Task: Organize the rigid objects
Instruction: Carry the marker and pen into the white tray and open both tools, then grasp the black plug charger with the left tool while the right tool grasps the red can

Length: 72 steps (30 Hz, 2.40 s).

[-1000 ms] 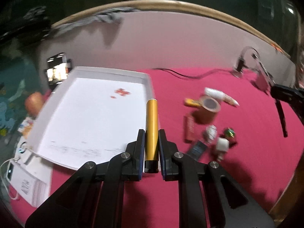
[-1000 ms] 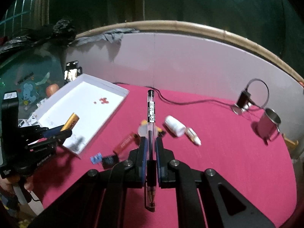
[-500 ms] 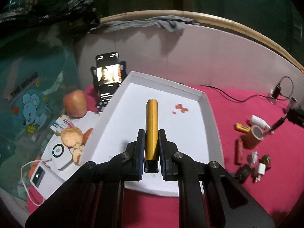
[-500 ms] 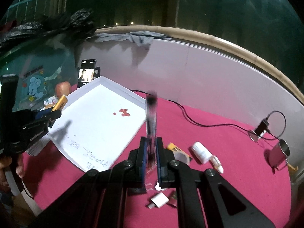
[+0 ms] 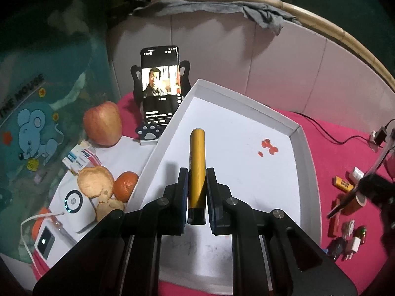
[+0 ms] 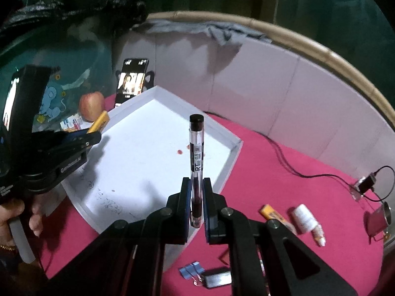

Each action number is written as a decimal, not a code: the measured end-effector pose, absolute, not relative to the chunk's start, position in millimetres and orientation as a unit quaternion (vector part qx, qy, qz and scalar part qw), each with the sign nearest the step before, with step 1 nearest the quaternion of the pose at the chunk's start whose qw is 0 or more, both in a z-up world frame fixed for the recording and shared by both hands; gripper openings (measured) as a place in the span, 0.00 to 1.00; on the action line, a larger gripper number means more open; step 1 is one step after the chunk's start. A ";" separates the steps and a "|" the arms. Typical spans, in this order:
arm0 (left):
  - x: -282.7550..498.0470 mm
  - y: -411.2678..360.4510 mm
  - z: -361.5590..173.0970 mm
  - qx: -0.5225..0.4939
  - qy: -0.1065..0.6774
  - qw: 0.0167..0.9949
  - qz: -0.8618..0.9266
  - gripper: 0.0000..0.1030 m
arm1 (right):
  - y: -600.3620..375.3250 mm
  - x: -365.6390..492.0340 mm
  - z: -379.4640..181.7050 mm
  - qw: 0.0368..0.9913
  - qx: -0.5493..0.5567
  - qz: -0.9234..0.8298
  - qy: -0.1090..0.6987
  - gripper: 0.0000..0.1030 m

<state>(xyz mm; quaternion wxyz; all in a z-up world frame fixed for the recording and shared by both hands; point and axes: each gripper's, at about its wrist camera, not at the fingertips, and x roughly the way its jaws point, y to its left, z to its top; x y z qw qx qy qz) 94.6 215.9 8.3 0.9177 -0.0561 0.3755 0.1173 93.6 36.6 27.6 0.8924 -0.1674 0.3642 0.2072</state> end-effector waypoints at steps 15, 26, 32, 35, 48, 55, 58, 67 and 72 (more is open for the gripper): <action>118.3 233.6 -23.8 -0.118 0.394 0.903 0.123 0.80 | 76.5 141.4 -24.1 0.864 -0.148 0.194 0.440 0.70; 100.9 223.0 -9.1 -0.119 0.333 0.926 0.133 0.81 | 48.9 139.8 -6.0 0.891 -0.098 0.186 0.401 1.00; 79.5 210.9 12.3 -0.117 0.279 0.948 0.099 0.81 | 20.6 119.1 25.5 0.908 -0.072 0.205 0.359 1.00; 65.9 201.0 24.5 -0.115 0.236 0.962 0.074 0.81 | -7.7 102.8 53.1 0.923 -0.049 0.216 0.315 1.00; 29.9 99.1 52.2 -0.082 0.191 0.976 -0.072 0.81 | -167.7 33.9 133.9 0.953 0.051 0.260 0.148 1.00; 29.7 35.9 10.1 0.005 0.274 0.953 -0.132 0.81 | -201.0 35.2 75.2 0.972 0.013 0.145 0.183 1.00; 30.6 18.2 -13.5 0.033 0.311 0.939 -0.145 0.81 | -208.3 53.1 38.6 0.959 0.022 0.125 0.252 1.00; 33.4 -5.7 -51.4 0.082 0.360 0.914 -0.168 0.81 | -206.8 72.1 -38.8 0.913 0.034 0.104 0.393 0.80; 38.3 -6.7 -57.0 0.102 0.367 0.910 -0.165 0.63 | -187.4 78.9 -56.2 0.897 0.020 0.111 0.428 0.46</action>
